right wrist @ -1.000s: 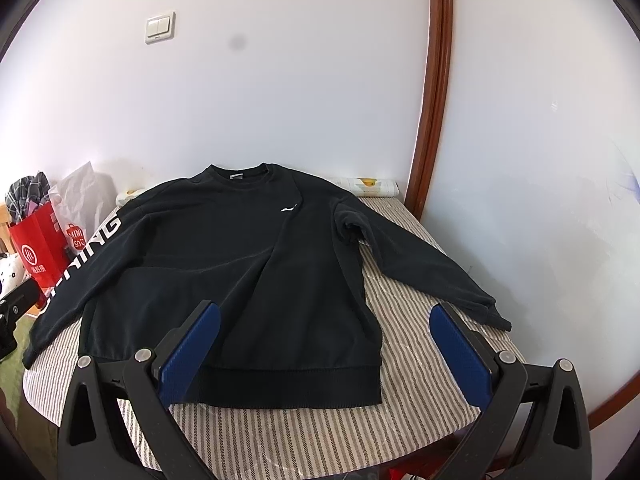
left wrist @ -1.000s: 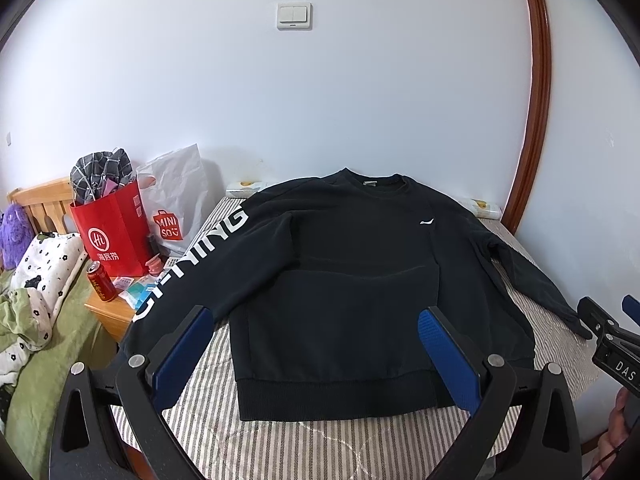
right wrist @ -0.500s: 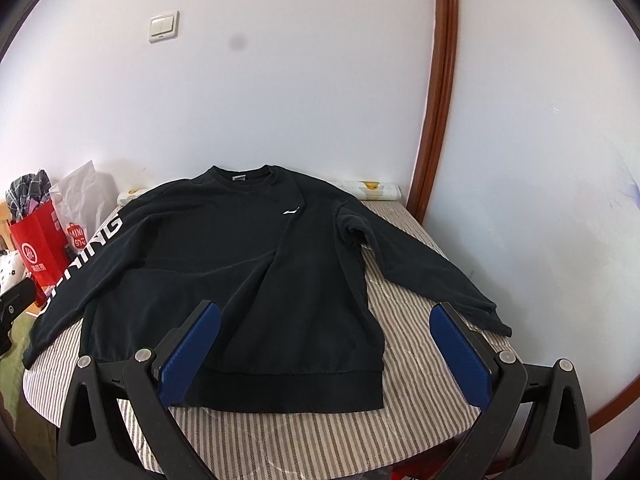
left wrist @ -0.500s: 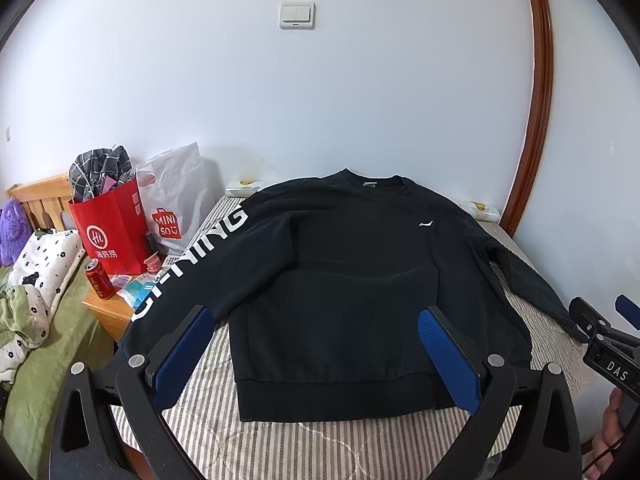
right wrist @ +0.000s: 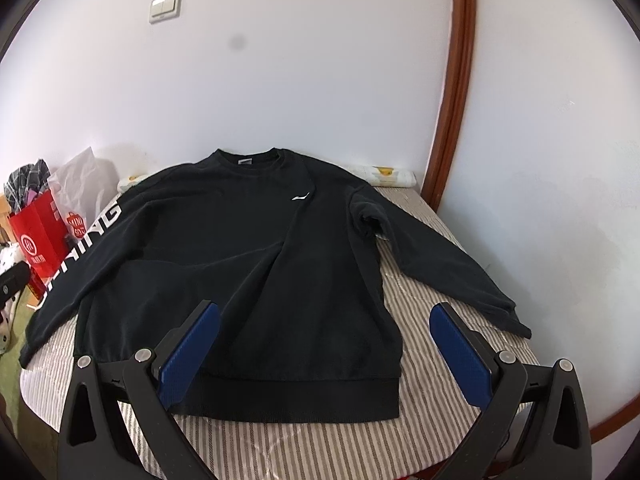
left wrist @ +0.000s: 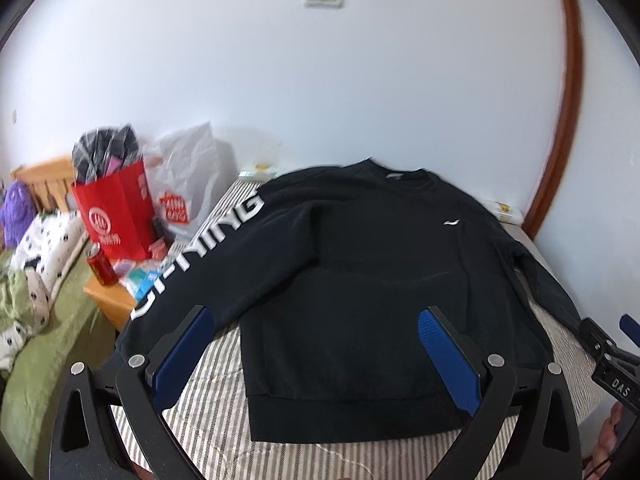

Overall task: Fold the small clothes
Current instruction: 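Grasp the lettered sleeve cuff with the left gripper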

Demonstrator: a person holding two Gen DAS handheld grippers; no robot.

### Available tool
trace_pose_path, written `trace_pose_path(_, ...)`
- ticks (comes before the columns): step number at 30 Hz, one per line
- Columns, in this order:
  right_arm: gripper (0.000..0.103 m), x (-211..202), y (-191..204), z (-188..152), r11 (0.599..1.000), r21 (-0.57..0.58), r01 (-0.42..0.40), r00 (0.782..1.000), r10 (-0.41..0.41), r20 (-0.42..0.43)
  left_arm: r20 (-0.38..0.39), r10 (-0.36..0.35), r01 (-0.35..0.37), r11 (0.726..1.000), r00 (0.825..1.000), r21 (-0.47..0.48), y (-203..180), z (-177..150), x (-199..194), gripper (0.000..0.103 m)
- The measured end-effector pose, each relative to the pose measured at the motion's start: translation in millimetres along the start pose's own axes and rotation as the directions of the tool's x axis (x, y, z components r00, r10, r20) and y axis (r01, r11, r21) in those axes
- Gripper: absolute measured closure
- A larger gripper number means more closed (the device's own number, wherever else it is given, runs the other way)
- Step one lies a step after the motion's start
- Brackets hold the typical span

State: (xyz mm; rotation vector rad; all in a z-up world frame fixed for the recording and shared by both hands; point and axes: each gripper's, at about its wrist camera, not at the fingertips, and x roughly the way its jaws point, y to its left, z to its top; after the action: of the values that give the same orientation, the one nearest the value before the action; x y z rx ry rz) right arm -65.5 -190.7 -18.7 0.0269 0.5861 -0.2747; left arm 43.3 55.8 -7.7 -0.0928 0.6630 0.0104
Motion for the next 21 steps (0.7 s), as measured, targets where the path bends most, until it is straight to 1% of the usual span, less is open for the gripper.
trace_pose_path(2,0.000,11,4,-1,1.000,-0.010,-0.012,1.000,0.012,-0.007,-0.037,-0.001,0.000,0.999,0.999,-0.038,11,-2,18,0.000)
trace_pose_path(3,0.000,19,7,-1,0.999,-0.014,-0.029,0.999,0.029,-0.020,-0.071,0.000,-0.005,0.998,0.997,-0.062,18,-5,30,0.000)
trace_pose_path(5,0.000,38,12,-2,0.998,-0.014,-0.056,0.997,0.055,-0.051,-0.120,-0.005,-0.007,0.995,0.993,-0.098,30,-11,48,0.001)
trace_pose_path(7,0.000,52,18,-4,0.998,-0.018,-0.066,0.996,0.064,-0.067,-0.166,-0.014,-0.011,0.989,0.986,-0.149,45,-20,69,0.001)
trace_pose_path(11,0.000,84,32,-11,0.996,-0.026,-0.085,0.992,0.082,-0.092,-0.224,-0.025,-0.028,0.973,0.974,-0.231,73,-42,100,0.001)
trace_pose_path(13,0.001,99,40,-13,0.995,-0.027,-0.093,0.990,0.090,-0.106,-0.248,-0.046,-0.026,0.960,0.968,-0.278,89,-54,115,0.003)
trace_pose_path(15,0.001,111,49,-14,0.993,-0.037,-0.112,0.988,0.107,-0.111,-0.258,-0.065,-0.026,0.941,0.964,-0.337,104,-64,124,0.007)
trace_pose_path(17,0.001,119,58,-14,0.991,-0.054,-0.127,0.987,0.121,-0.104,-0.248,-0.086,-0.019,0.919,0.965,-0.393,118,-71,132,0.007)
trace_pose_path(18,0.001,122,61,-14,0.990,-0.059,-0.126,0.987,0.119,-0.104,-0.239,-0.095,-0.015,0.908,0.966,-0.419,125,-73,136,0.010)
trace_pose_path(21,0.001,133,70,-16,0.990,-0.080,-0.112,0.986,0.101,-0.130,-0.197,-0.105,0.007,0.895,0.975,-0.446,134,-70,141,0.011)
